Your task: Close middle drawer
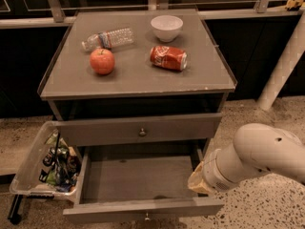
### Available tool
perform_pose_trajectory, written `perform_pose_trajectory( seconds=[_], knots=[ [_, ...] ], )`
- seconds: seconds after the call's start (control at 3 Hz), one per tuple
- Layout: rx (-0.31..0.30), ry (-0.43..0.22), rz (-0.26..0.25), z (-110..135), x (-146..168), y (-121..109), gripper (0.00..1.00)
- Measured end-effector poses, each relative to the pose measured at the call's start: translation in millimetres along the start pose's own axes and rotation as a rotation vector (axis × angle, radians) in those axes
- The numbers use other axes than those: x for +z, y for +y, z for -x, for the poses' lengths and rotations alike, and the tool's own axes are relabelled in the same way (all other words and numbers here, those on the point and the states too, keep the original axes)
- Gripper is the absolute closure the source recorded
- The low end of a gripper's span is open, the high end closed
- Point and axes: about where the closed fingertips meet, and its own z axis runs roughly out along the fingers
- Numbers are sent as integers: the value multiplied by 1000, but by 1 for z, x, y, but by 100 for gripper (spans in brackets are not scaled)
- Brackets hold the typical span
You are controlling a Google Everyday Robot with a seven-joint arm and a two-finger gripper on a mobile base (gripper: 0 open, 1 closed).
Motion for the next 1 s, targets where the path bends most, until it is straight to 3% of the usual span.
perform_pose_trajectory(
  seconds=[0.33, 0.67, 1.0],
  knots=[
    [0, -39, -12, -4, 5, 7, 100],
    [24, -139, -48, -21, 29, 15, 100],
    [61, -212, -114, -49, 62, 13, 100]
  ],
)
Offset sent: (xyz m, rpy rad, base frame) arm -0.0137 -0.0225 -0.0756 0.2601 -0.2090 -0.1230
